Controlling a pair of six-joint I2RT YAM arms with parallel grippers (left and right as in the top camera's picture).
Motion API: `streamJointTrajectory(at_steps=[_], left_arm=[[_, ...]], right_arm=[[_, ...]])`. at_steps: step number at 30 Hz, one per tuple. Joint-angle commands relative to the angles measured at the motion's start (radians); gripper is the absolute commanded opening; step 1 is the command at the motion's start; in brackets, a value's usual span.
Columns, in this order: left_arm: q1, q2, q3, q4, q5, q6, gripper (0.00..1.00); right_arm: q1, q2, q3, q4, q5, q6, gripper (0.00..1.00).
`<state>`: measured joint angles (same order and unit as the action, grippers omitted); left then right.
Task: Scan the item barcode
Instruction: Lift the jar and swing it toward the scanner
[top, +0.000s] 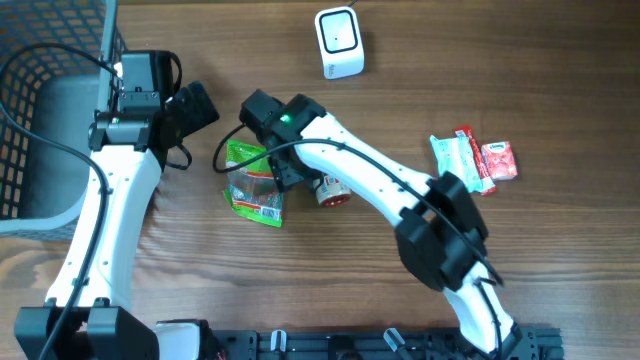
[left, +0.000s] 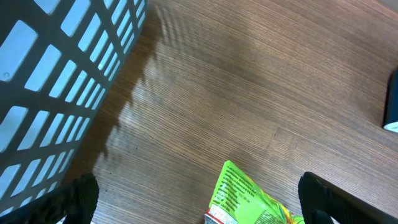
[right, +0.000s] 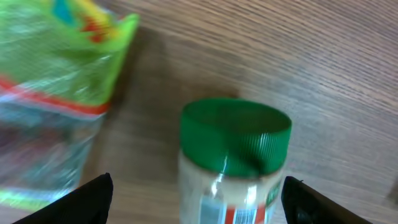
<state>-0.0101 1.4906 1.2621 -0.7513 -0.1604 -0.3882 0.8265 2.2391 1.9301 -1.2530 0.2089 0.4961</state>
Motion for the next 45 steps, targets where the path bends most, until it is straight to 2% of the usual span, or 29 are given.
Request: streamJointTrajectory(at_steps=[1, 5, 8, 13, 14, 24, 30, 34, 36, 40, 45], left_arm=[[0.002, 0.0, 0.005, 0.003, -0.009, -0.013, 1.0], [0.002, 0.0, 0.005, 0.002, -0.009, -0.013, 1.0], [0.002, 0.0, 0.005, 0.002, -0.009, -0.013, 1.0], [0.002, 0.0, 0.005, 0.003, -0.009, -0.013, 1.0], [0.002, 0.0, 0.005, 0.002, -0.009, -0.013, 1.0], [0.002, 0.0, 0.005, 0.003, -0.009, -0.013, 1.0], [0.002, 0.0, 0.005, 0.002, -0.009, -0.013, 1.0], [0.002, 0.0, 0.005, 0.002, -0.009, -0.013, 1.0], [0.002, 0.0, 0.005, 0.003, -0.009, -0.013, 1.0], [0.002, 0.0, 0.005, 0.002, -0.009, -0.013, 1.0], [0.002, 0.0, 0.005, 0.002, -0.009, -0.013, 1.0]], right_arm=[[-0.006, 0.028, 0.008, 0.016, 0.098, 0.038, 0.87], [-0.005, 0.034, 0.002, 0.019, 0.079, 0.039, 0.87], [-0.001, 0.05, -0.01, 0.023, 0.076, 0.056, 0.81], [-0.002, 0.069, -0.013, 0.032, 0.111, 0.053, 0.8], [-0.002, 0.069, -0.013, 0.032, 0.131, 0.053, 0.78], [-0.001, 0.07, -0.07, 0.069, 0.161, 0.024, 0.78], [-0.003, 0.07, -0.1, 0.1, 0.217, 0.023, 0.7], [-0.003, 0.07, -0.1, 0.109, 0.196, -0.022, 0.67], [-0.004, 0.066, -0.099, 0.114, 0.171, -0.022, 0.63], [-0.023, -0.016, -0.098, 0.125, 0.156, -0.023, 0.58], [-0.056, -0.227, -0.098, 0.135, 0.148, -0.055, 0.56]])
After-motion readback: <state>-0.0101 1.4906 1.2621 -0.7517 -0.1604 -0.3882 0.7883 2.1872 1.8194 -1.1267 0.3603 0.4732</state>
